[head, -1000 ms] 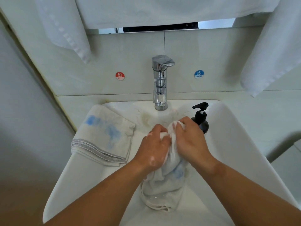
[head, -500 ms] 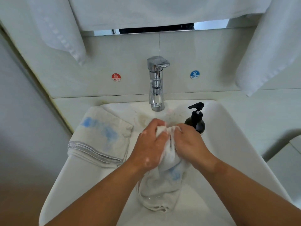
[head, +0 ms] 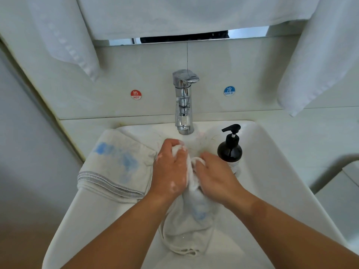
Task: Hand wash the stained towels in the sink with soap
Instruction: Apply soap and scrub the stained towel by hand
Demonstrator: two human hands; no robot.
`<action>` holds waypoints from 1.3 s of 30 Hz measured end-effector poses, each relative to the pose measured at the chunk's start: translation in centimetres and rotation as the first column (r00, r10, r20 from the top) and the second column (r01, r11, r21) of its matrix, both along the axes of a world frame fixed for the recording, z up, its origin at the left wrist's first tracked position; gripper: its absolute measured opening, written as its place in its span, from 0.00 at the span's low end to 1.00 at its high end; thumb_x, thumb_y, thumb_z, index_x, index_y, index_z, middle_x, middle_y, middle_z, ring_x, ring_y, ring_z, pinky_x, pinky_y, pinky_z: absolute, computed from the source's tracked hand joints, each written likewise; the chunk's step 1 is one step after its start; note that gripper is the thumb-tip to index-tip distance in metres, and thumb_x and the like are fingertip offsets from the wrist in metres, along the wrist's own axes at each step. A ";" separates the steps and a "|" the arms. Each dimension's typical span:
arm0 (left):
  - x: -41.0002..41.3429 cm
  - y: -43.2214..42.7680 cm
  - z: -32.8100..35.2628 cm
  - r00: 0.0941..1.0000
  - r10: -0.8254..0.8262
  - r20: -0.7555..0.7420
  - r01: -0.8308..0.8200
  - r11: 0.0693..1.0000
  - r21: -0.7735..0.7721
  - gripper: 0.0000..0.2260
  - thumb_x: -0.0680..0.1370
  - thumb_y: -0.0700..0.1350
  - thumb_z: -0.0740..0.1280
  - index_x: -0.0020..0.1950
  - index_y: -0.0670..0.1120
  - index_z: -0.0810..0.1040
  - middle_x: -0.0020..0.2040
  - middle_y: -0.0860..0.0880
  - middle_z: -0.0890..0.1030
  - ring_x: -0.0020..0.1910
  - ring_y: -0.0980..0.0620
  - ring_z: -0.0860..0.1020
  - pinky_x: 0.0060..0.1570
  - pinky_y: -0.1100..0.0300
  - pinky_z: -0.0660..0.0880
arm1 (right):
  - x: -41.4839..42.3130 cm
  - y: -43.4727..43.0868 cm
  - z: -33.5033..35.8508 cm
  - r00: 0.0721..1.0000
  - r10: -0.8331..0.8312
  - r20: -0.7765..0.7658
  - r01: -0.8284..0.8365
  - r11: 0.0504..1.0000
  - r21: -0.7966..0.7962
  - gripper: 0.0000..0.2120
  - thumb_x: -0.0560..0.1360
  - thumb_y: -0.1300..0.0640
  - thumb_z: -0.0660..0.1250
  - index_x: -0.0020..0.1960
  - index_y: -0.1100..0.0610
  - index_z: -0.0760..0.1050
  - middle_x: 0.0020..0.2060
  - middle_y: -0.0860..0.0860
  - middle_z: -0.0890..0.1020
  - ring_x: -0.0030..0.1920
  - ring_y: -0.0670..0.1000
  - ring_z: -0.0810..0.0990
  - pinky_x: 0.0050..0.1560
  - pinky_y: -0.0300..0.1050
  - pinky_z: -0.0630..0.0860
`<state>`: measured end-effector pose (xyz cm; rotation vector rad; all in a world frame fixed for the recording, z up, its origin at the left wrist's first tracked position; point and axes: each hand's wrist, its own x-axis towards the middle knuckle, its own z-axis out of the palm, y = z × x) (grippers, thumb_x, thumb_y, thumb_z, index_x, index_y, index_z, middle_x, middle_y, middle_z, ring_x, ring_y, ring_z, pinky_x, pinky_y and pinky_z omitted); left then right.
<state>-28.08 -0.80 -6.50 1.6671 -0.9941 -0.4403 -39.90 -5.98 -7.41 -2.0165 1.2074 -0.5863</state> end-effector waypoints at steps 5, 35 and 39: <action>0.1 0.6 -0.9 0.948 -0.275 0.161 0.207 0.914 0.348 0.06 0.84 0.48 0.59 0.56 0.51 0.75 0.50 0.53 0.80 0.51 0.50 0.78 0.46 0.57 0.71 | 0.3 -0.8 0.7 0.961 -0.163 0.224 0.168 0.986 -0.002 0.08 0.83 0.54 0.59 0.47 0.53 0.74 0.41 0.49 0.80 0.44 0.49 0.80 0.46 0.47 0.75; -0.5 0.4 0.0 0.995 0.024 0.101 -0.017 0.998 -0.068 0.05 0.83 0.45 0.60 0.55 0.53 0.74 0.43 0.56 0.81 0.45 0.56 0.80 0.42 0.67 0.72 | 0.2 0.0 -0.1 0.967 -0.016 0.253 -0.017 0.991 0.129 0.13 0.82 0.55 0.61 0.39 0.53 0.68 0.33 0.45 0.74 0.37 0.48 0.72 0.41 0.47 0.69; -0.9 1.0 -0.8 0.943 -0.145 0.300 0.135 0.989 0.054 0.05 0.84 0.45 0.59 0.56 0.52 0.73 0.44 0.54 0.81 0.44 0.57 0.79 0.39 0.69 0.68 | 0.5 -0.9 0.9 0.851 -0.194 0.489 0.173 0.981 0.089 0.12 0.83 0.55 0.62 0.41 0.52 0.71 0.32 0.42 0.75 0.33 0.44 0.72 0.37 0.41 0.69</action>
